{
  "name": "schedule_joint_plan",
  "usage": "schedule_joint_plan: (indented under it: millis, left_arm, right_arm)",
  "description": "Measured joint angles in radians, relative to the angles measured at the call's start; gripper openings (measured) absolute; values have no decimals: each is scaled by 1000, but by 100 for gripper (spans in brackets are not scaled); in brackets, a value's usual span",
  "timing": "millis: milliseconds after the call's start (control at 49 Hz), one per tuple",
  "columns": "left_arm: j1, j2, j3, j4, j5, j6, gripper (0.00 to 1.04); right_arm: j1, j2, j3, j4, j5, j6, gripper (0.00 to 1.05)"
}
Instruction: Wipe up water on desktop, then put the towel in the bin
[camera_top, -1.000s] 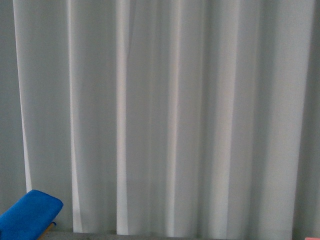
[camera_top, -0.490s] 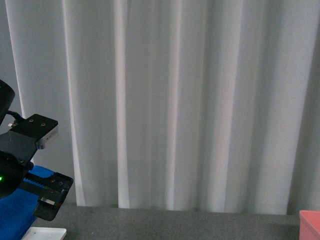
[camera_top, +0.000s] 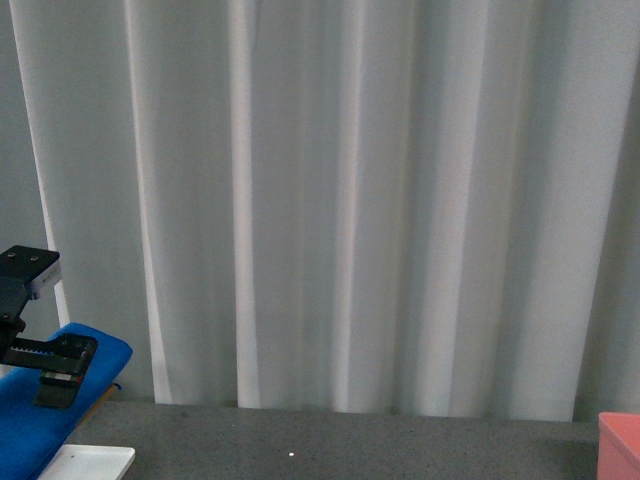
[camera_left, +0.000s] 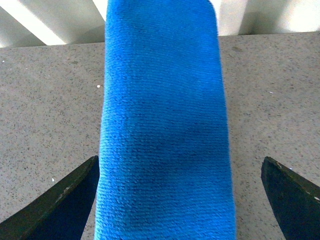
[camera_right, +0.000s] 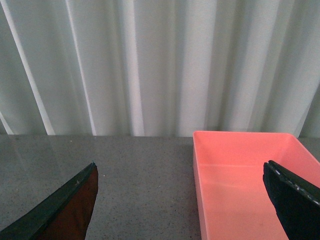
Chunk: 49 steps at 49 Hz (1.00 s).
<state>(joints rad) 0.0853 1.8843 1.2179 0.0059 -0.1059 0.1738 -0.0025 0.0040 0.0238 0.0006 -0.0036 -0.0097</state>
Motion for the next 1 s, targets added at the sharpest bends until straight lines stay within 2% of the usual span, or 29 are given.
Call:
schedule_joint_plan:
  millis: [408, 755, 776, 898, 1000]
  left_arm:
    - [50, 73, 11, 67, -2, 0, 98]
    - [23, 89, -3, 99, -24, 1, 98]
    - [19, 89, -5, 99, -25, 2, 97]
    - [8, 89, -14, 101, -46, 1, 73]
    - [7, 89, -16, 99, -48, -6, 57]
  right_arm:
    - [0, 0, 0, 0, 0, 0, 98]
    - [0, 0, 0, 0, 0, 0, 98]
    - [0, 0, 0, 0, 0, 0, 98]
    - [0, 0, 0, 0, 0, 0, 98]
    - [0, 0, 0, 0, 0, 0, 98]
